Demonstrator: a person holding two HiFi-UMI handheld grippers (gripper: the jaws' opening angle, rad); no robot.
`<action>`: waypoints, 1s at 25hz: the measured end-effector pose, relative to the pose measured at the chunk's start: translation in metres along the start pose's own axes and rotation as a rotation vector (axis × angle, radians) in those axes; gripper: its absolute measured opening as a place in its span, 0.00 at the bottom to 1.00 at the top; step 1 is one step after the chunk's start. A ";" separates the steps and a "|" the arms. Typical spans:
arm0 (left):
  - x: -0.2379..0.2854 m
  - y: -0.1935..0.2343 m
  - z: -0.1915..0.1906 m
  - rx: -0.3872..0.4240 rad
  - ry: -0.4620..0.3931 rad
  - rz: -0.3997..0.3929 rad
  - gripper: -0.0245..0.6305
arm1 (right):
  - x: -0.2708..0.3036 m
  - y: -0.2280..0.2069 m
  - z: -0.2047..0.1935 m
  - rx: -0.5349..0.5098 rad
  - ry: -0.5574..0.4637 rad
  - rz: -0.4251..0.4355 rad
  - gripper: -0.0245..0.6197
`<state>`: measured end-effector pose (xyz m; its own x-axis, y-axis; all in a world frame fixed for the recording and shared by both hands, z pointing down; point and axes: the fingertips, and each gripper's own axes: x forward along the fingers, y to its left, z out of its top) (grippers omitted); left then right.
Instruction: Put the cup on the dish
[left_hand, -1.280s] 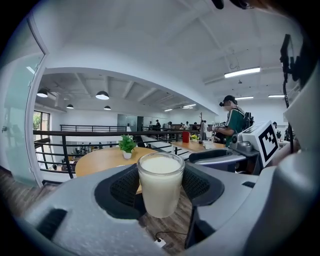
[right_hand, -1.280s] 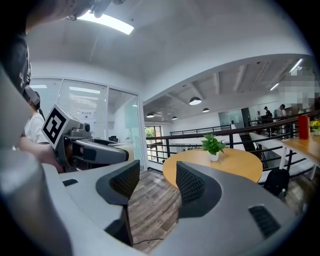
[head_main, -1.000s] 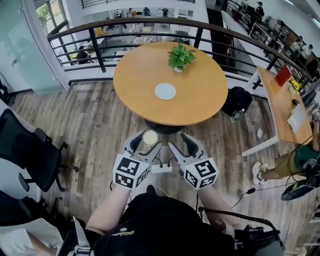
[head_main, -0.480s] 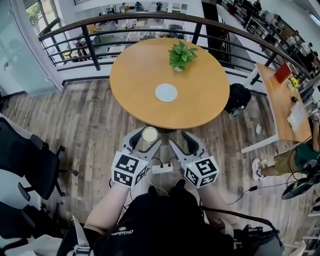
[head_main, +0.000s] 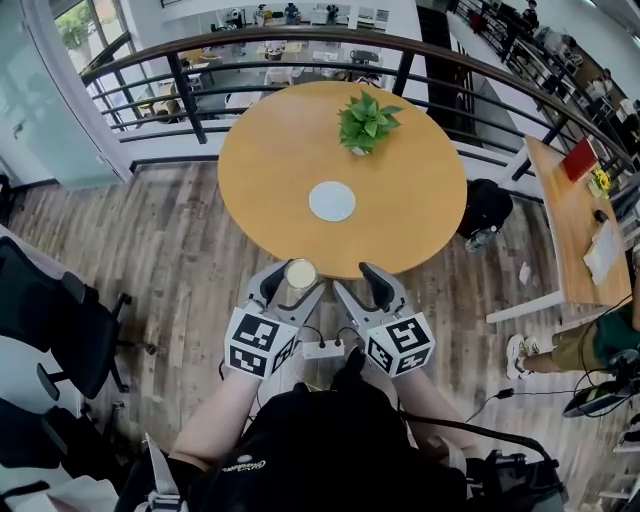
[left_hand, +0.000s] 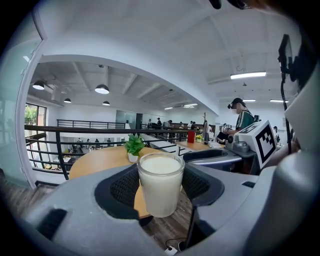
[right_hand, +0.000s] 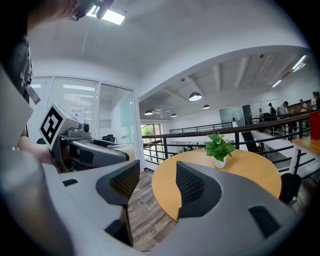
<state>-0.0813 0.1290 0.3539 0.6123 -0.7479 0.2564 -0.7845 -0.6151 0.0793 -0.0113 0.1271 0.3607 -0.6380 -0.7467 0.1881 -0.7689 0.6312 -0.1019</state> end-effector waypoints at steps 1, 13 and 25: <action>0.009 0.001 0.001 -0.005 0.003 0.010 0.44 | 0.003 -0.008 0.001 -0.002 -0.001 0.010 0.39; 0.105 -0.003 0.035 -0.041 0.011 0.117 0.44 | 0.021 -0.105 0.018 -0.011 0.023 0.127 0.39; 0.147 -0.004 0.058 -0.034 -0.010 0.154 0.44 | 0.031 -0.151 0.032 -0.025 0.008 0.157 0.39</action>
<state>0.0177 0.0075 0.3353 0.4853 -0.8354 0.2581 -0.8720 -0.4841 0.0726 0.0840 0.0023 0.3508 -0.7500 -0.6366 0.1794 -0.6581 0.7454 -0.1066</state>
